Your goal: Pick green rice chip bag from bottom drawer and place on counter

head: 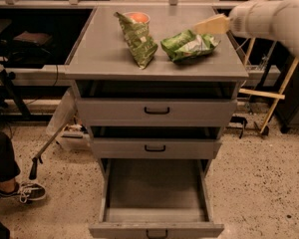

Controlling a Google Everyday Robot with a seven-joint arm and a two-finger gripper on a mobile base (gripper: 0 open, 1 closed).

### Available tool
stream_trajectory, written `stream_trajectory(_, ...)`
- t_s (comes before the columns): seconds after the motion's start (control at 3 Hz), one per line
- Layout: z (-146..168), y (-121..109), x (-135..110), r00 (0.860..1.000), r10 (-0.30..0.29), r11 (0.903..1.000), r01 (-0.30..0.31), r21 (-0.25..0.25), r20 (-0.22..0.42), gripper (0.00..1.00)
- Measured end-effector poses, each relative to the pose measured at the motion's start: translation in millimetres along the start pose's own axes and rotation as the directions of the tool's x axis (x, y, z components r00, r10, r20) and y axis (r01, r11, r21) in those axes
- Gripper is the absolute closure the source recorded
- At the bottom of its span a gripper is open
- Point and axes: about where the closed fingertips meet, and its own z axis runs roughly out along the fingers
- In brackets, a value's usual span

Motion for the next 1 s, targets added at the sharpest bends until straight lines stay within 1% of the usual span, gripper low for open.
stream_trajectory(0.33, -102.1, -6.3, -31.6, 0.999, -0.032, 0.9924, 0.034, 0.118, -0.022, 0.0)
stream_trajectory(0.67, -190.0, 5.6, -48.9, 0.998, -0.043, 0.9751, 0.051, 0.216, -0.038, 0.0)
stream_trajectory(1.0, -231.7, -19.8, -34.3, 0.997, -0.033, 0.956, 0.051, 0.289, -0.066, 0.0)
